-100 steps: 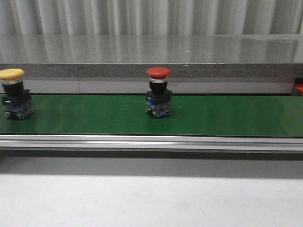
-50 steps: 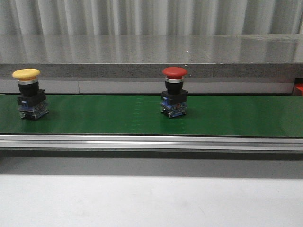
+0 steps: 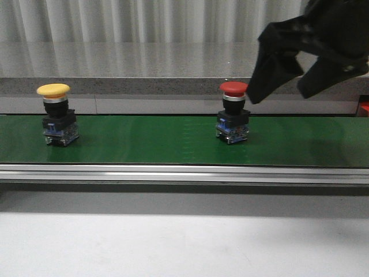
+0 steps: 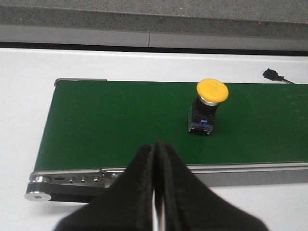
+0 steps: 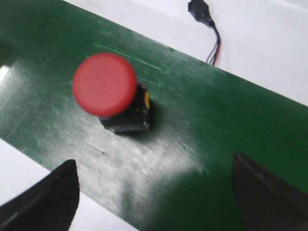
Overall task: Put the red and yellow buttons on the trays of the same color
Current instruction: 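Lower the right gripper onto the red button on the belt and grasp, then carry the red button into the red tray and open the right gripper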
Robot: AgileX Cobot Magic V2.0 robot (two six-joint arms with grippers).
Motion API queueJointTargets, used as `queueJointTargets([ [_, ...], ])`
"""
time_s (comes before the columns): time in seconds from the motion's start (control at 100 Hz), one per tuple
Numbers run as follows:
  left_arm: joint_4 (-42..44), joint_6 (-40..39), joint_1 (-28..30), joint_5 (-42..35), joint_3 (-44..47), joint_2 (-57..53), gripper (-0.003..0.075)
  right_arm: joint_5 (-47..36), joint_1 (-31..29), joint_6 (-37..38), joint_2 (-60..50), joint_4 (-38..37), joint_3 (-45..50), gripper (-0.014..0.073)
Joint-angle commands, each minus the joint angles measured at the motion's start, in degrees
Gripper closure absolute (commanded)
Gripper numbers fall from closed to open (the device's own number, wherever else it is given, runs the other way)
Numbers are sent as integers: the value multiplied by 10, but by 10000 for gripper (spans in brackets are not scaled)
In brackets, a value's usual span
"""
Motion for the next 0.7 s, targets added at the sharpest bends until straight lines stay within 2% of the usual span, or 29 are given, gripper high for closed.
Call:
queueJointTargets([
  [0.0, -11, -2, -5, -41, -17, 1, 741, -36, 10, -8, 19, 8, -44, -41],
  [0.18, -11, -2, -5, -41, -17, 1, 741, -37, 14, -8, 87, 8, -98, -36],
  [0.23, -11, -2, -5, -41, -17, 1, 741, -34, 13, -7, 103, 8, -109, 2],
  [0.28, -11, -2, -5, -41, -17, 1, 741, -18, 13, -5, 112, 8, -118, 87],
  [0.4, -11, -2, -5, -41, -17, 1, 741, 34, 10, 3, 112, 8, -135, 439],
  [0.47, -11, -2, -5, -41, -17, 1, 741, 70, 1, 3, 106, 8, -149, 577],
  [0.52, -11, -2, -5, -41, -17, 1, 741, 93, -12, 3, 100, 8, -162, 612],
  [0.69, -11, -2, -5, -41, -17, 1, 741, 155, -100, 3, 67, 8, -211, 597],
])
